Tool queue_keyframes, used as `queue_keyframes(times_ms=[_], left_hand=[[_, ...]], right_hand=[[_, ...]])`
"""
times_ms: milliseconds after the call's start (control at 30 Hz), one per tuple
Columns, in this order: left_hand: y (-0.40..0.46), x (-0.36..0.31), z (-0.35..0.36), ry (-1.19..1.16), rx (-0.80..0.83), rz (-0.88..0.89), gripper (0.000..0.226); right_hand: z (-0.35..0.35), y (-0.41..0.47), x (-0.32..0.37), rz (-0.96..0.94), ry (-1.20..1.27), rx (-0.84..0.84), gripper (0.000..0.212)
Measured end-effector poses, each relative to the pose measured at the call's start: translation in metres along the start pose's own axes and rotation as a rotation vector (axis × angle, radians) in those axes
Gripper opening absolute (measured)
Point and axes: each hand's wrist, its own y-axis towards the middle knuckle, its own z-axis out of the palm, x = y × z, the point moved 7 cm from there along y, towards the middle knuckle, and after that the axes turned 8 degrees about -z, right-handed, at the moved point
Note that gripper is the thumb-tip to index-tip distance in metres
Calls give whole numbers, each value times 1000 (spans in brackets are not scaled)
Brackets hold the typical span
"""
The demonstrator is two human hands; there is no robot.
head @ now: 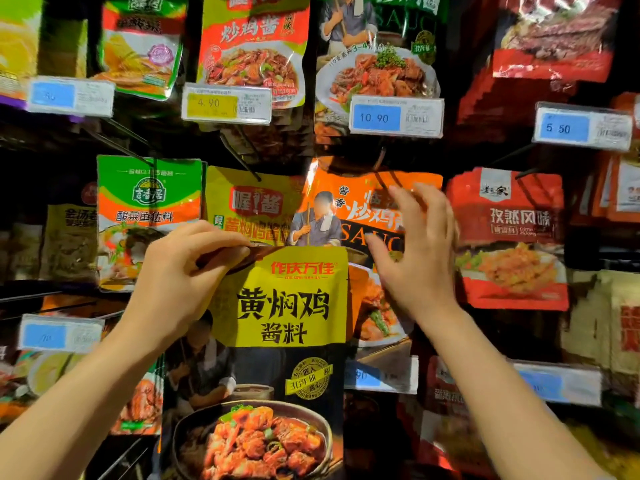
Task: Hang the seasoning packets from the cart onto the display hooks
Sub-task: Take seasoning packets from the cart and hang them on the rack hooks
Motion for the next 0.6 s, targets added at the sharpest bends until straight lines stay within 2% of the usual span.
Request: queue_keyframes(times_ms=[67, 100, 233, 300, 400, 500, 533, 600], left_hand=[[-3, 3, 1, -24, 25, -21, 24], [-5, 4, 1, -25, 34, -26, 21], [-10, 7, -2, 52, 17, -17, 19], [-12, 10, -5, 63, 14, -20, 17], [-16, 14, -10, 60, 18, -35, 23], [-20, 14, -13, 91, 29, -15, 20], [-21, 14, -13, 101, 32, -14, 18], [-23, 16, -13, 108, 41, -19, 19]], right_hand=[[22, -21, 21, -136, -35, 248, 52], [31, -25, 23, -139, -41, 356, 54], [59, -16, -6, 7, -144, 683, 73], [75, -20, -19, -13, -226, 792, 73], [96, -39, -42, 49, -156, 970, 75], [98, -46, -51, 30, -185, 1025, 78], [94, -44, -48, 27, -177, 1007, 75], [76, -36, -32, 63, -54, 869, 65]])
